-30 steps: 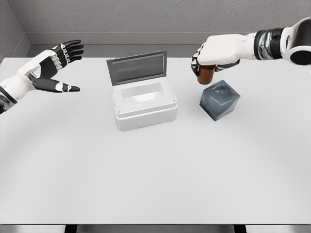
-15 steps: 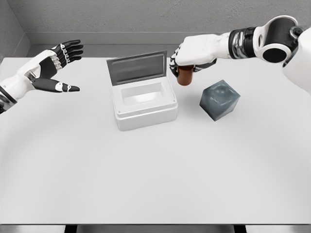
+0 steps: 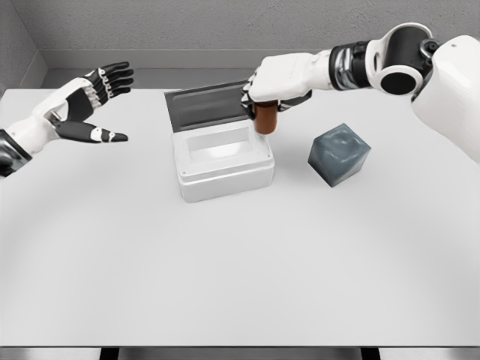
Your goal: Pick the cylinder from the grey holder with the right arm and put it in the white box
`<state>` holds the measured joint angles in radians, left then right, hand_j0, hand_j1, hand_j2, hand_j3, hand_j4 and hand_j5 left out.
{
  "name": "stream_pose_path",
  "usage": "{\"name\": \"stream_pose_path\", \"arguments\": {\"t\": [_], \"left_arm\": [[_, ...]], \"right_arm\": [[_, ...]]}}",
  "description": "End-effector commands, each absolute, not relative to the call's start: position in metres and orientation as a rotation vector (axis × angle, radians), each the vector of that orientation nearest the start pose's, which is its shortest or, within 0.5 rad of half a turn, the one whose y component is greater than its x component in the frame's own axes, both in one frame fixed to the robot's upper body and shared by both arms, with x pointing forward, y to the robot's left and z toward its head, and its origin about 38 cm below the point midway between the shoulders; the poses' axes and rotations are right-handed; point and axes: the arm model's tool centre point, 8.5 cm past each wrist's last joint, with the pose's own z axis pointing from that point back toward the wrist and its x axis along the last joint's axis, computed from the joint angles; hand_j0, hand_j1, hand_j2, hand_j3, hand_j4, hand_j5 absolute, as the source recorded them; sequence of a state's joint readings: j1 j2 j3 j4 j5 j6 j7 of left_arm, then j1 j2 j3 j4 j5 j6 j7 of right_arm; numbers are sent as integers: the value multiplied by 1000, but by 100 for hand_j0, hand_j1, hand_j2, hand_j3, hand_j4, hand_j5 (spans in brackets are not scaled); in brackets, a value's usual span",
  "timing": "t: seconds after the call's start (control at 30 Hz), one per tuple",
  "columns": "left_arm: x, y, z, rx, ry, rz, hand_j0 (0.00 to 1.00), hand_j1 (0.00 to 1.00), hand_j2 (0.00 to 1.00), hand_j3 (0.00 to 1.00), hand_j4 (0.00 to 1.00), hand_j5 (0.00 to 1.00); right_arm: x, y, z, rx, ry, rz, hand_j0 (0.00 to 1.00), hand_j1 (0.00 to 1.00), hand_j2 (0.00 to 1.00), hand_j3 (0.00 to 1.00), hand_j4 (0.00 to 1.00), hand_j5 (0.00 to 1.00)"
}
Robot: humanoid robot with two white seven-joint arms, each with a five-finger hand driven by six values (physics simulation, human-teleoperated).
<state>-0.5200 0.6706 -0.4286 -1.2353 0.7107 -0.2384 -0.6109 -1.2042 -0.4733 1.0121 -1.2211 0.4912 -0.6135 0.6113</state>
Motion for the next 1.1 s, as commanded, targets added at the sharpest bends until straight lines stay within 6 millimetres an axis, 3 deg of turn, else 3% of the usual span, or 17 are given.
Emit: {"name": "stream_pose_path", "arguments": {"t": [0.0, 0.33, 0.57, 0.93, 0.97, 1.0, 1.03, 1.07], "left_arm": [[460, 340, 194, -432, -1669, -738, 100, 100, 100, 100, 100, 100], [466, 336, 188, -444, -1667, -708, 100, 100, 100, 100, 100, 100], [467, 338, 189, -438, -1668, -704, 100, 100, 100, 100, 100, 100], [468, 337, 190, -439, -1670, -705, 100, 100, 100, 100, 100, 100], [468, 337, 190, -439, -1670, -705, 100, 100, 100, 100, 100, 100], [468, 337, 190, -439, -1670, -705, 100, 100, 100, 100, 100, 100], [468, 337, 190, -439, -1670, -705, 100, 100, 100, 100, 100, 100], [468, 337, 190, -439, -1670, -705, 100, 100, 100, 100, 100, 100]], "right_arm": [[505, -131, 304, 573, 1599, -2887, 49, 49, 49, 49, 49, 49], [498, -112, 300, 521, 1607, -2852, 49, 49, 49, 49, 49, 49], [508, -106, 286, 498, 1601, -2906, 49, 49, 49, 49, 49, 49], [515, -102, 280, 487, 1609, -2933, 49, 49, 49, 49, 49, 49], [514, -101, 280, 485, 1610, -2930, 51, 51, 51, 51, 51, 51], [515, -101, 281, 487, 1612, -2930, 59, 59, 59, 59, 59, 59], [515, -101, 280, 490, 1608, -2931, 82, 82, 82, 82, 82, 82], [515, -101, 280, 498, 1597, -2930, 98, 98, 98, 98, 98, 98]]}}
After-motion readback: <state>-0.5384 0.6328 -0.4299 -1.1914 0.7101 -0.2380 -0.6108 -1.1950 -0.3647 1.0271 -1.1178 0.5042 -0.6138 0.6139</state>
